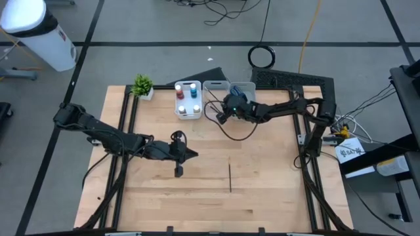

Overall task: Pick & Place Paint Supplies
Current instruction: Put the golden paint brush into the transparent bin

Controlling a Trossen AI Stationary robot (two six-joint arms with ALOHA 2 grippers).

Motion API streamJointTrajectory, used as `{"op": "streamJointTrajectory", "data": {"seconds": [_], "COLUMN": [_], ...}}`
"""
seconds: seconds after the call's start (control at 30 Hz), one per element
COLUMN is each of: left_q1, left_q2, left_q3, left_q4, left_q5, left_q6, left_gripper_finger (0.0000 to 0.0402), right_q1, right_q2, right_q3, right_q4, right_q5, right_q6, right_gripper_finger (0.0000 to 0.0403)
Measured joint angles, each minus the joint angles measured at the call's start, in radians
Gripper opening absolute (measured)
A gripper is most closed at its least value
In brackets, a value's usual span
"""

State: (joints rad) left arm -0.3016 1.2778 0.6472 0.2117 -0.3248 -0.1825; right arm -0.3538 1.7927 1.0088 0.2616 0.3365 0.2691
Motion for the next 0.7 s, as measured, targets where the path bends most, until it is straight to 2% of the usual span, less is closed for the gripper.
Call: {"op": "streamJointTrajectory", "data": {"seconds": [0.3, 0.37, 0.5, 0.7], "left_q1": [0.000, 0.000, 0.000, 0.000], "left_q2": [0.000, 0.000, 0.000, 0.007], "left_q3": [0.000, 0.000, 0.000, 0.001], "left_q4": [-0.001, -0.002, -0.008, 0.000], "left_q5": [0.000, 0.000, 0.000, 0.000], "left_q6": [-0.001, -0.001, -0.001, -0.003], "left_gripper_finger": [0.0031, 0.0031, 0.0031, 0.0031], "right_q1": [0.021, 0.027, 0.076, 0.267], "right_q2": [-0.037, -0.073, -0.136, -0.154], "right_q3": [0.001, -0.001, -0.002, -0.022], "right_q4": [-0.034, -0.081, -0.072, -0.051], "right_q5": [-0.011, -0.075, -0.283, -0.494], "right_q6": [-0.004, -0.003, -0.009, -0.001], "right_gripper_finger": [0.0130, 0.0143, 0.0155, 0.0154]}}
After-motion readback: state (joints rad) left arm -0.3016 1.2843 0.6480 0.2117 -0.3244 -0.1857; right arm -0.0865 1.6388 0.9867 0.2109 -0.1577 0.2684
